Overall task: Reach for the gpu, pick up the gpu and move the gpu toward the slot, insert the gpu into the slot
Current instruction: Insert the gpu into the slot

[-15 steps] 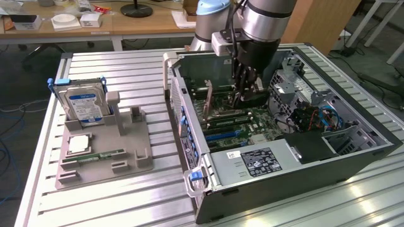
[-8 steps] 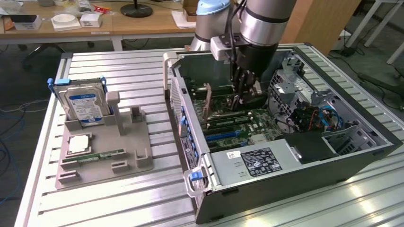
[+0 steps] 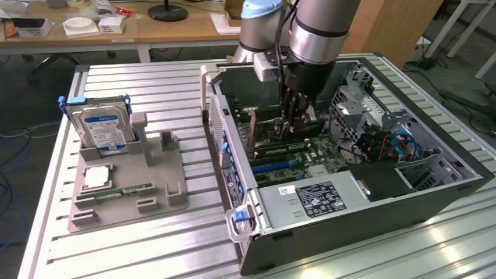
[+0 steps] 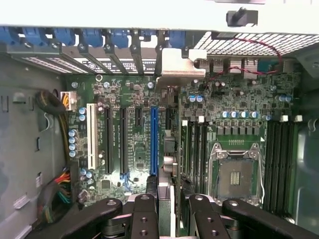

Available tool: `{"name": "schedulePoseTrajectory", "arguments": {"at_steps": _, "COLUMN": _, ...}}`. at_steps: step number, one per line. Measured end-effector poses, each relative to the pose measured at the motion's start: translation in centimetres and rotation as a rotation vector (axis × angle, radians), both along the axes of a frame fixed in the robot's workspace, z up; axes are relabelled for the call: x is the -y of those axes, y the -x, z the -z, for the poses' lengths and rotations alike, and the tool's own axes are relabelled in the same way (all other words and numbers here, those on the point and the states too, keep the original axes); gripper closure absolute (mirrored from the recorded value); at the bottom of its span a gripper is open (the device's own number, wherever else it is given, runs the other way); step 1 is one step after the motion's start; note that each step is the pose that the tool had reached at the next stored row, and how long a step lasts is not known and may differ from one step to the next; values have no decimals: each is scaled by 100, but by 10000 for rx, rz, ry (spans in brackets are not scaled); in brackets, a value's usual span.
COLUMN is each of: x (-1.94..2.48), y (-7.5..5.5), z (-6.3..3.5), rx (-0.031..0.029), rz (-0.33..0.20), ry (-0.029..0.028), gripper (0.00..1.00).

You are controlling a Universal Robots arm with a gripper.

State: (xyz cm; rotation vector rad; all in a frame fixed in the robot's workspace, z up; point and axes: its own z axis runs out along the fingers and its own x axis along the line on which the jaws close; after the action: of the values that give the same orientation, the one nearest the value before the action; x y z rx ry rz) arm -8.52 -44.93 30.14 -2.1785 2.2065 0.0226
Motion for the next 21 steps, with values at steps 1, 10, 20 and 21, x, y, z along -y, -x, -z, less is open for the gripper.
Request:
{"name": "schedulePoseTrajectory", "arguments": {"at_steps": 1, "x": 0, "y": 0, "z": 18, "rx": 1, "rz": 0, "ry": 0, "gripper": 71}}
{"name": "schedulePoseTrajectory", "arguments": {"at_steps": 10, "x": 9, "y": 83, "z": 182, "rx": -1, "rz": 78, "ry": 11, "gripper": 71}}
{"name": "schedulePoseTrajectory", "arguments": {"at_steps": 20, "x": 42, "y": 84, "z": 296, "rx": 0, "rz": 158, "ry": 9, "gripper": 71}}
{"name": "schedulePoseTrajectory", "arguments": {"at_steps": 21, "x": 43, "y": 85, "z": 306, "rx": 0, "rz": 162, "ry": 9, "gripper": 71}}
